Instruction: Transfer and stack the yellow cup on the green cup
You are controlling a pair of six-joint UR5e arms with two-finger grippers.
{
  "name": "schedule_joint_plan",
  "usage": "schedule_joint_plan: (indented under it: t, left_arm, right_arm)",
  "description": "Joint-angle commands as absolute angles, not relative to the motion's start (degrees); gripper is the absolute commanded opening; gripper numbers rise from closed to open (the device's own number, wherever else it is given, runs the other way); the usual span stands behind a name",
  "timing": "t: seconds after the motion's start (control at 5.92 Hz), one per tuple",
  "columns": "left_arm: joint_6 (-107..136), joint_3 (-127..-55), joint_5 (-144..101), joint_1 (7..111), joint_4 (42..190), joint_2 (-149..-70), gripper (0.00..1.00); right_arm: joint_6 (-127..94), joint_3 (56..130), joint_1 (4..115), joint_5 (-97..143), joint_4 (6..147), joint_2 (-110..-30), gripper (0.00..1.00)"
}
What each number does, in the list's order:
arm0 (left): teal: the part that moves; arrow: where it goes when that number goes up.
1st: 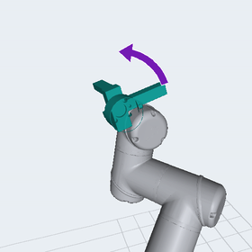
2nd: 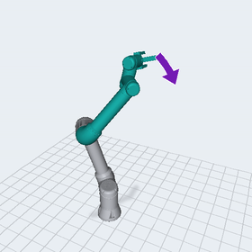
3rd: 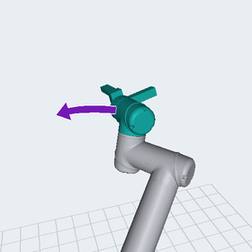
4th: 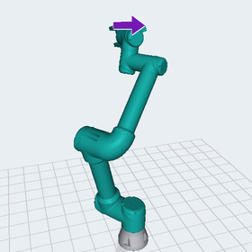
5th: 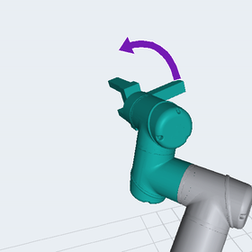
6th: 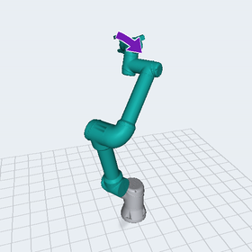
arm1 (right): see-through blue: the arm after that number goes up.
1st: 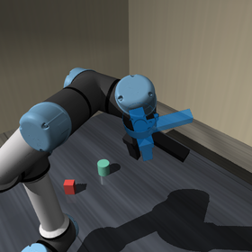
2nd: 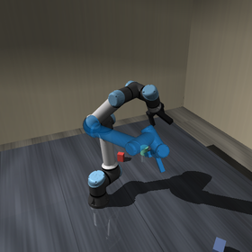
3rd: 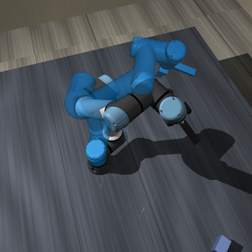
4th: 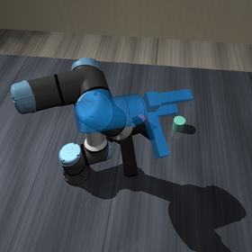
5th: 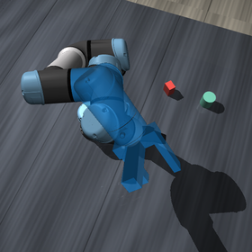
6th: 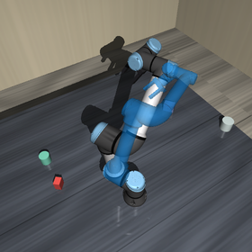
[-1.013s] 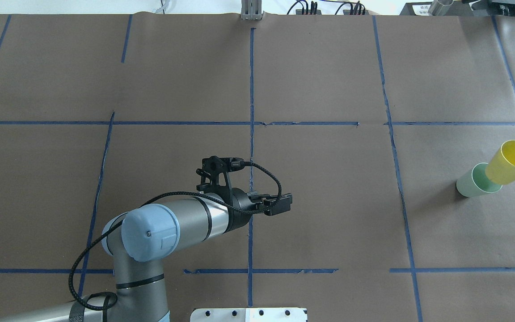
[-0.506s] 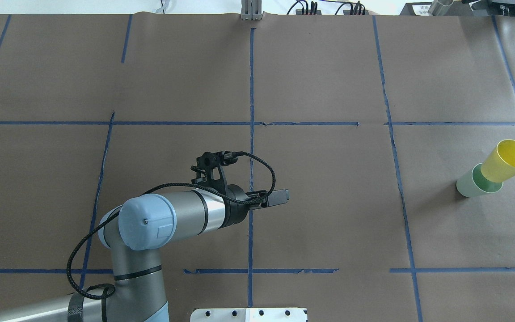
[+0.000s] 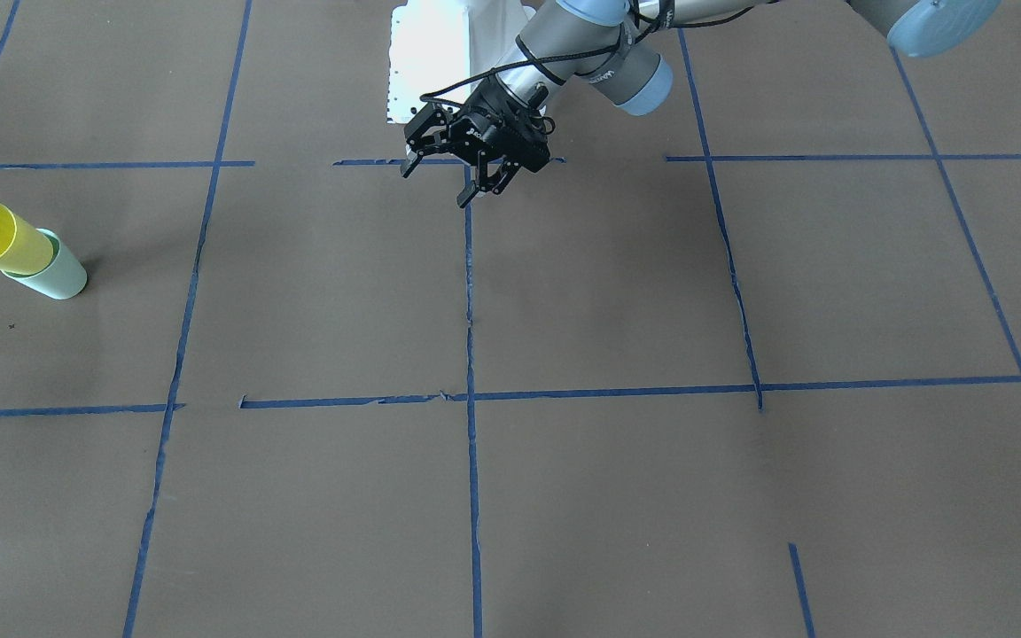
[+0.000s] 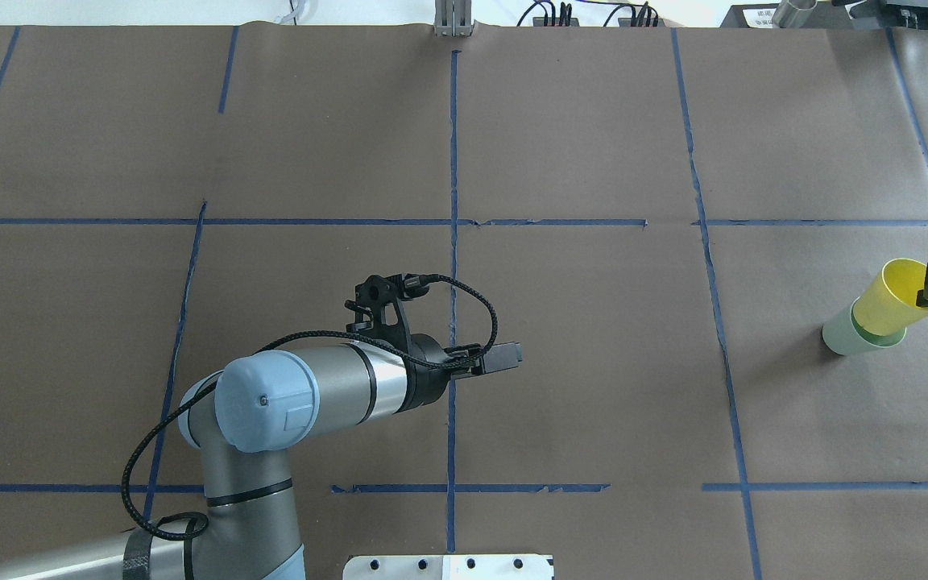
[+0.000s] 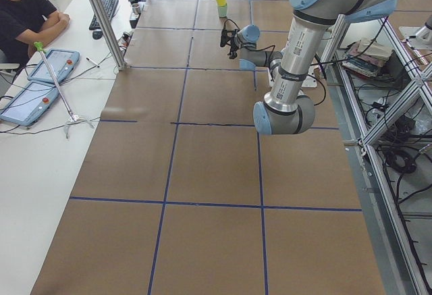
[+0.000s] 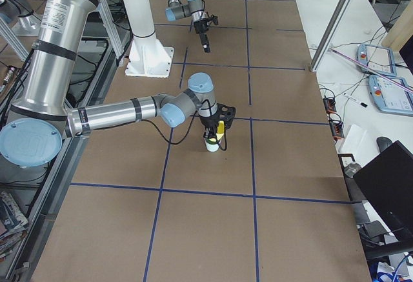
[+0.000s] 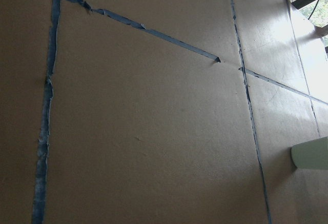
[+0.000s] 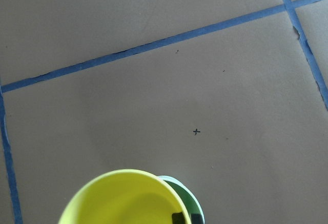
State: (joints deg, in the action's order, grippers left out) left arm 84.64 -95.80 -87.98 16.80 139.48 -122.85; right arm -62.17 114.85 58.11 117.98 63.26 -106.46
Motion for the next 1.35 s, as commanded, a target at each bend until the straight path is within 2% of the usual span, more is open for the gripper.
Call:
schedule_joint_plan:
  t: [0.0, 0.17, 0.34, 0.68, 0.84, 1.18]
  left_arm:
    - [84.64, -95.8, -87.98, 16.79, 139.48, -122.87, 1.0]
    - [84.64, -95.89, -87.98, 16.79, 139.48, -122.78, 1.0]
    - [84.73, -95.8, -87.98, 16.96, 139.48, -122.78, 1.0]
    - [84.47, -95.63, -89.46, 18.18, 134.61, -122.87, 1.0]
    - [84.46, -96.32, -100.7, 22.28, 124.21, -123.22, 1.0]
    - [76.53, -96.42, -111.6, 29.59, 114.74, -120.87, 1.0]
  right_arm:
    - [-62.14, 114.79, 57.83, 118.04, 63.28, -106.61, 0.05]
    - [-61.7, 114.52, 57.83, 117.78, 63.37, -106.7, 0.32]
    - [-62.22, 114.52, 57.92, 117.6, 63.28, -106.79, 0.99]
    - [-62.14, 116.0, 58.18, 117.69, 63.28, -107.05, 1.0]
    - [-62.05, 117.49, 59.14, 117.95, 63.28, -107.14, 1.0]
    - [-58.39, 117.07, 64.31, 119.96, 64.24, -106.35, 1.0]
